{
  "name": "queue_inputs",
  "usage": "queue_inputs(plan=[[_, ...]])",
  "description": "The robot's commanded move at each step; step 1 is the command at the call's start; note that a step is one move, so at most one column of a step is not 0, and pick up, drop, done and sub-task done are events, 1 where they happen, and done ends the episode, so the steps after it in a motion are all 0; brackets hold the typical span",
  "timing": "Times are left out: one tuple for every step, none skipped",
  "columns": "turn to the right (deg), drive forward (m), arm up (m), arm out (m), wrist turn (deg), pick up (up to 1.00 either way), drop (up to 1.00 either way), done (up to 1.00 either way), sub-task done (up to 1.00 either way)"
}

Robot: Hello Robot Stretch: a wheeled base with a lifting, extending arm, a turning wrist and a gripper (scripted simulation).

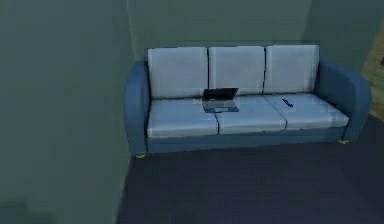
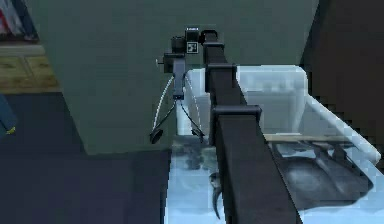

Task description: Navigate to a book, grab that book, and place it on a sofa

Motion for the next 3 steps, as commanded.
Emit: queue_inputs(plan=[[30.0,0.0,0.0,0.0,0.0,0.0,0.0,0.0,0.0],[0.0,0.05,0.0,0.0,0.0,0.0,0.0,0.0,0.0],[-6.0,0.0,0.0,0.0,0.0,0.0,0.0,0.0,0.0]])
